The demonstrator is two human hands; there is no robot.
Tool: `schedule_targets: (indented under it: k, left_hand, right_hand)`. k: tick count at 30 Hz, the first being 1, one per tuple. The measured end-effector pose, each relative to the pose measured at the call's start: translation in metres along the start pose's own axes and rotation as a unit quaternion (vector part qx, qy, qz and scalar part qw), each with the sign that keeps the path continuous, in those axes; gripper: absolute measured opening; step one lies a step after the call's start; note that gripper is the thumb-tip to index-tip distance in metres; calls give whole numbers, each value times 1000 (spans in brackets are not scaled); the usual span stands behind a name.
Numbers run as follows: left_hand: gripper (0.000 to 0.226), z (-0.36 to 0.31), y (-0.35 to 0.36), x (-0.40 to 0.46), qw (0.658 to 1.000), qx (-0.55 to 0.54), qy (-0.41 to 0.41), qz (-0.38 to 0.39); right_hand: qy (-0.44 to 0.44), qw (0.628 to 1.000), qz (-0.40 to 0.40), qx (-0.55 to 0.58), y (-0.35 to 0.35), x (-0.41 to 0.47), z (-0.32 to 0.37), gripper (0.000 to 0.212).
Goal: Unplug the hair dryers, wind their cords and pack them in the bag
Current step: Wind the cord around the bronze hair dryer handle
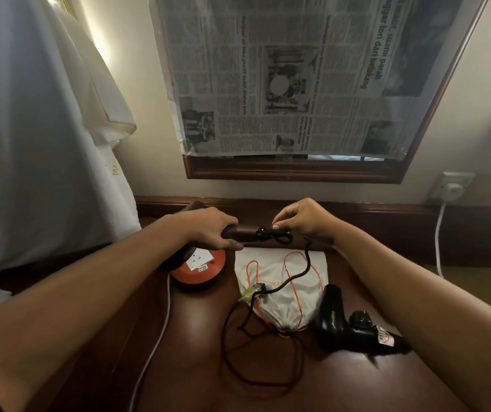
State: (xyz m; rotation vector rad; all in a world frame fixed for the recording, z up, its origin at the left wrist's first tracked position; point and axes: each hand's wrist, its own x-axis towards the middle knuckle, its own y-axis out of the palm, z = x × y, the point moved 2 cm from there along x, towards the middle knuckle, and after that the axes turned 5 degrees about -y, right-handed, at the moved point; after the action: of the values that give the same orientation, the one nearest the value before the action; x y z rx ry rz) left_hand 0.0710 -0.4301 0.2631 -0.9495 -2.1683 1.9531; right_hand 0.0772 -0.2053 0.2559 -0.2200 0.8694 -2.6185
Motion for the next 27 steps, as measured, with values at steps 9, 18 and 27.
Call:
schedule_targets:
  k: [9,18,27]
  left_hand:
    - [33,-7,-1,18,999,-2,-34,-4]
    - [31,-1,-4,27,997,-22,-78,-12]
    - [37,3,-14,22,996,-11,-90,-22]
  right_hand:
    - [19,994,-108,-25,-3,1,6,7]
    - [51,972,-177,143,22,-12,-9,34]
    - [27,933,-228,277,63,-30,-11,14]
